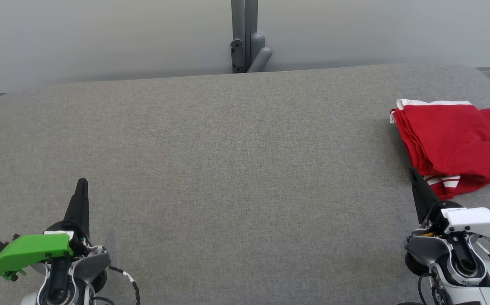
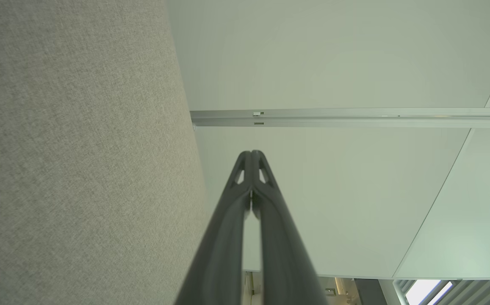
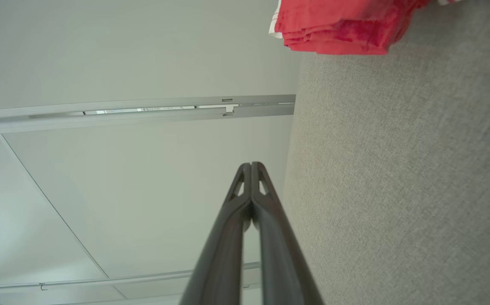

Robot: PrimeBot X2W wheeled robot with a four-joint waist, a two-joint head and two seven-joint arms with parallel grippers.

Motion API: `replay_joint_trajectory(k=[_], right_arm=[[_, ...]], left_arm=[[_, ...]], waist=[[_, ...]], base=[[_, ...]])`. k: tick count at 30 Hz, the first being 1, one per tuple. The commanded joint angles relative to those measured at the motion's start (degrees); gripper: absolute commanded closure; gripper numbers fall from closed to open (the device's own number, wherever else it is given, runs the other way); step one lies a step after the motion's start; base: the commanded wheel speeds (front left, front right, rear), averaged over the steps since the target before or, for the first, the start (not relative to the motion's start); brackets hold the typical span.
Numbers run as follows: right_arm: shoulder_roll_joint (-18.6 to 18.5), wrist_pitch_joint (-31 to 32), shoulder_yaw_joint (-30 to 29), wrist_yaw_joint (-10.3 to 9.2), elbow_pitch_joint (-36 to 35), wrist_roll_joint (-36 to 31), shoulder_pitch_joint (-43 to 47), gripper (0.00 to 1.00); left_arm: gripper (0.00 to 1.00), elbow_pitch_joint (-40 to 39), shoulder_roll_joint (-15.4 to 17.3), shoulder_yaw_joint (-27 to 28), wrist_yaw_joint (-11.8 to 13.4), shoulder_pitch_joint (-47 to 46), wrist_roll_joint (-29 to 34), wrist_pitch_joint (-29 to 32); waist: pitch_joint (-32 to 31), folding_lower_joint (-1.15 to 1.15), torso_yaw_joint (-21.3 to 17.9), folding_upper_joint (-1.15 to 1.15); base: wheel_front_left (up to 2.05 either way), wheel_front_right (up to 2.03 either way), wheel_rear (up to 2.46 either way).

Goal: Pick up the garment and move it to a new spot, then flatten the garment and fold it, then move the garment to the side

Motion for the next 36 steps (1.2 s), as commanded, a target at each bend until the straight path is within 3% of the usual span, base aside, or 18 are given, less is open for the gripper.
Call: replay_joint_trajectory(k=[1,36], right_arm=[[-0.2,-0.1,0.1,0.02,-0.3,0.2,0.2,1.00],[-0.9,-0.8,1.0,0.02,-0.3,1.1,0.3,1.00]], left_arm=[[1.00,0.0,0.3,0.1,0.1,-0.7,0.0,0.3],[1.00,0.0,0.3,0.0,0.1,-0.7,0.0,0.3]], waist=[[0.0,0.00,0.0,0.00],[0.0,0.00,0.0,0.00]], base=[[0.00,0.00,0.00],[0.00,0.00,0.00]])
